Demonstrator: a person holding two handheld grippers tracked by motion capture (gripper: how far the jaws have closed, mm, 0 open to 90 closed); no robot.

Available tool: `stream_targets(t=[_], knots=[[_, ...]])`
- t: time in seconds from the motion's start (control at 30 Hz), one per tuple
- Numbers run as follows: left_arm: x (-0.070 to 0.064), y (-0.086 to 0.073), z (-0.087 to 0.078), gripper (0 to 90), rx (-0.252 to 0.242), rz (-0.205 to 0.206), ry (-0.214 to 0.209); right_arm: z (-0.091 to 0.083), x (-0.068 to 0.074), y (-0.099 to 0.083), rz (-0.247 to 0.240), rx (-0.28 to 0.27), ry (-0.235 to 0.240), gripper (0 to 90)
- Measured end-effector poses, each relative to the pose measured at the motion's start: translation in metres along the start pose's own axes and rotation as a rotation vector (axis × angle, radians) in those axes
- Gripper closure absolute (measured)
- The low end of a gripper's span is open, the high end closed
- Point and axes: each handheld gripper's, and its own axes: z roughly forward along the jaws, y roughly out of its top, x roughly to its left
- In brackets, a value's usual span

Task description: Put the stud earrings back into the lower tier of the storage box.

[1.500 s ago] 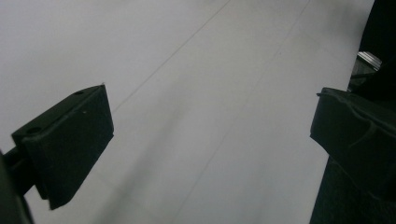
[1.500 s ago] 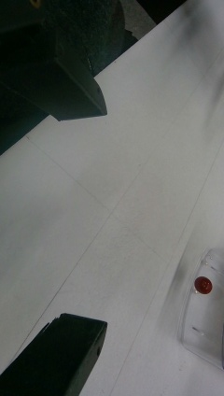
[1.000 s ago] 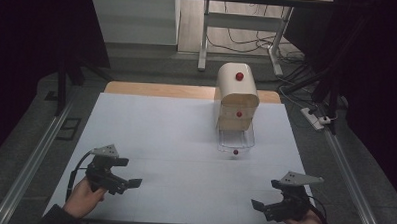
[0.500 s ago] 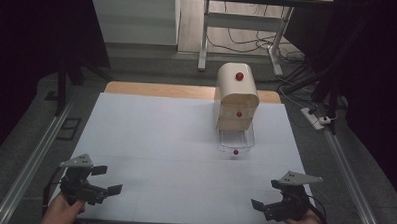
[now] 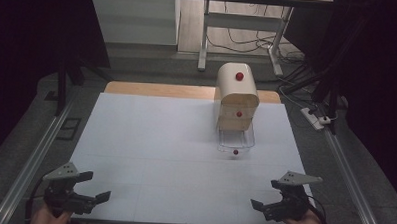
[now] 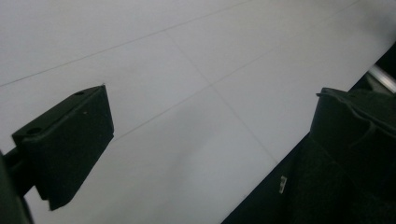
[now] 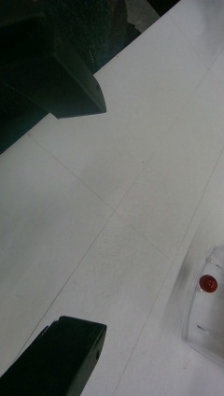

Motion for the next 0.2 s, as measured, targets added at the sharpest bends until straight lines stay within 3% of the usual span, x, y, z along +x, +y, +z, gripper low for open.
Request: stream_targets(t=[0.07,0.2], knots=[[-0.0009,-0.0028,-0.0036,0.0,0.002,0.000,0.016,0.0001,0.0000,-0.0002,0.001,0.004,-0.001,0.0],[0.0030,-0.0043,-0.0057,0.0,-0.012,-0.030,-0.004,-0.0002,0.0003,-0.0008,0.003,0.008,-0.011,0.0]])
